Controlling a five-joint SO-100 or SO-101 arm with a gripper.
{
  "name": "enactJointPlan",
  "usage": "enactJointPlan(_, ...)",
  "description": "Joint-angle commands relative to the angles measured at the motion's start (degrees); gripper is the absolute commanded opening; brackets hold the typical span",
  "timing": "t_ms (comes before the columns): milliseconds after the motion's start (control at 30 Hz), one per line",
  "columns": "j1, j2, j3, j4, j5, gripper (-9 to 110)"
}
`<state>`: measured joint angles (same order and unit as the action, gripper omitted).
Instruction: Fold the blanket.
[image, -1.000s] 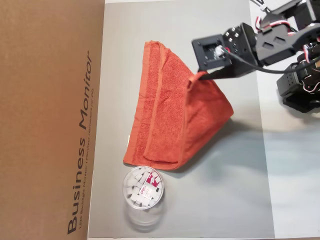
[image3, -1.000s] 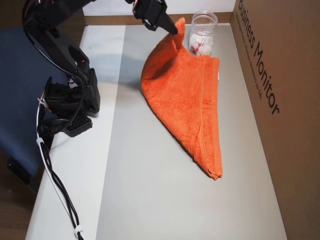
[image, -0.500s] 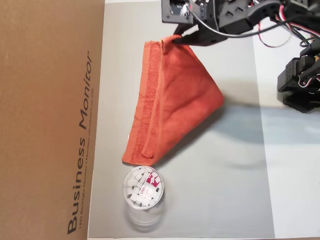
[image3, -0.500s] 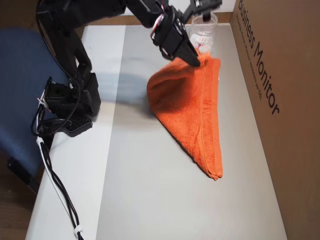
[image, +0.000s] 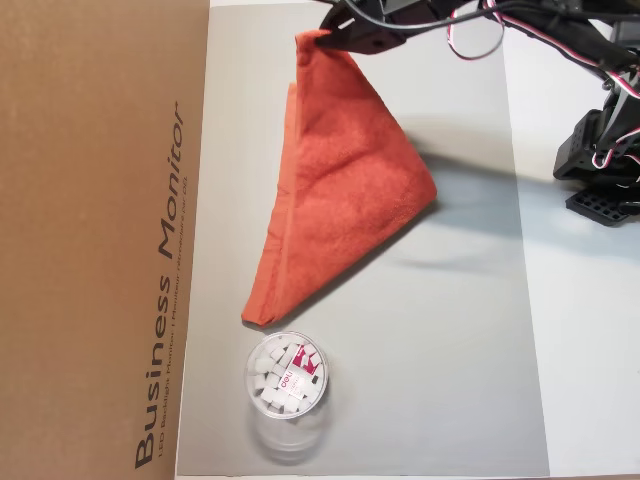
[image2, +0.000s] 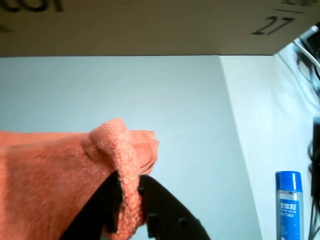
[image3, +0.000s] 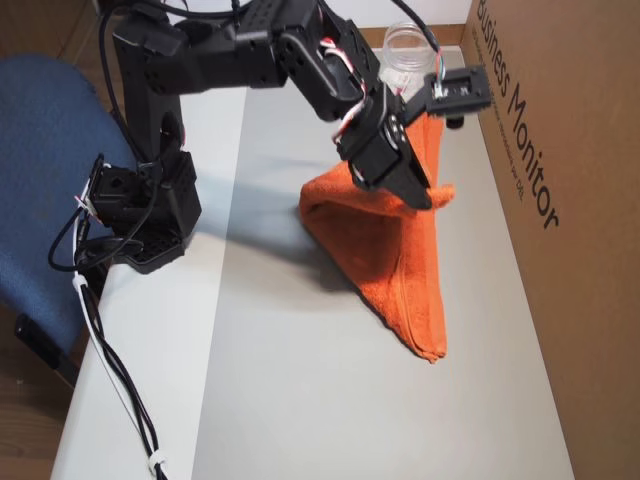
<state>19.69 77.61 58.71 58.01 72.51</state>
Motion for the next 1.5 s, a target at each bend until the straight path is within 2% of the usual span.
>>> enactJointPlan(0,2.72,-2.72,-3.87,-5.45,0.09,0)
enactJointPlan(433,8.09,-18.98,-3.87,-16.79,0.09,0)
enactJointPlan(1000,9.84,-28.74,-4.83,-31.82,-0.88,0)
enactJointPlan(1300,11.07,-30.59,-4.75,-36.12,-0.18,1)
enactJointPlan(1467,11.43,-30.59,-4.66,-36.39,0.00,12)
